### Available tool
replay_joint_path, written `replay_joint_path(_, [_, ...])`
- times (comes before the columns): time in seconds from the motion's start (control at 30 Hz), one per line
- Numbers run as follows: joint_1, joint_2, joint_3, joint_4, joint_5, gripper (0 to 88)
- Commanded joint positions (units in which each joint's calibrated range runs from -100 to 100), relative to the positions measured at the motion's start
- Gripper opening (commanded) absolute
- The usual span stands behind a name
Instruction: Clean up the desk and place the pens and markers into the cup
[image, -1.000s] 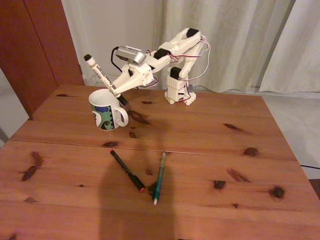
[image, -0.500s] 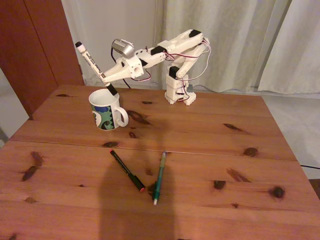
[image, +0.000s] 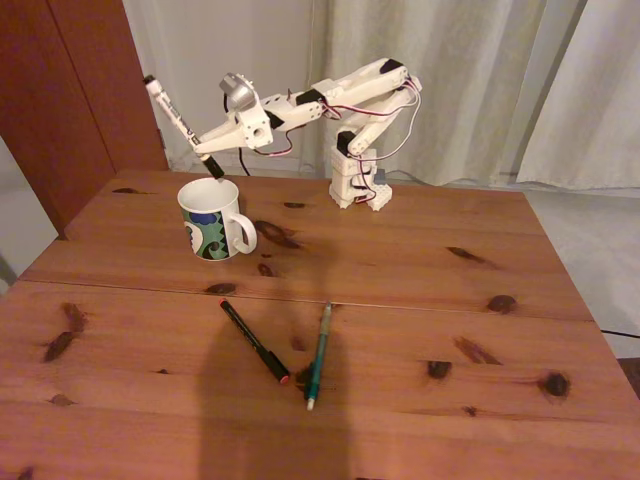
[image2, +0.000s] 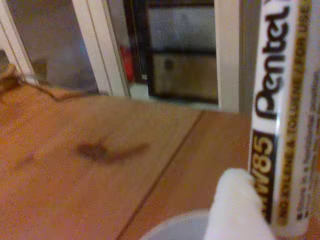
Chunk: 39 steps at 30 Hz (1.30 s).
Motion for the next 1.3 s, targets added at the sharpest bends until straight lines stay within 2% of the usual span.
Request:
replay_joint_path(0.0, [0.0,3.5,-4.1,-4.1,0.0,0.8])
replay_joint_path(0.27, [-0.4,11.9,-4.5,-14.1,0.1,0.8])
replay_joint_path(0.47, [-0.5,12.0,-3.8,-14.1,0.2,1.5])
replay_joint_path(0.63, [-0.5,9.4,-1.2,-14.1,0.3,11.2])
replay_joint_path(0.7, [-0.4,8.3,0.1,-14.1,0.3,12.4])
replay_joint_path(1.0, [-0.5,5.9,1.4,-14.1,0.3,12.3])
replay_joint_path(1.1, [-1.1,5.9,1.0,-14.0,0.3,11.2])
replay_joint_path(1.27, [-6.1,6.5,0.6,-13.9,2.3,0.0])
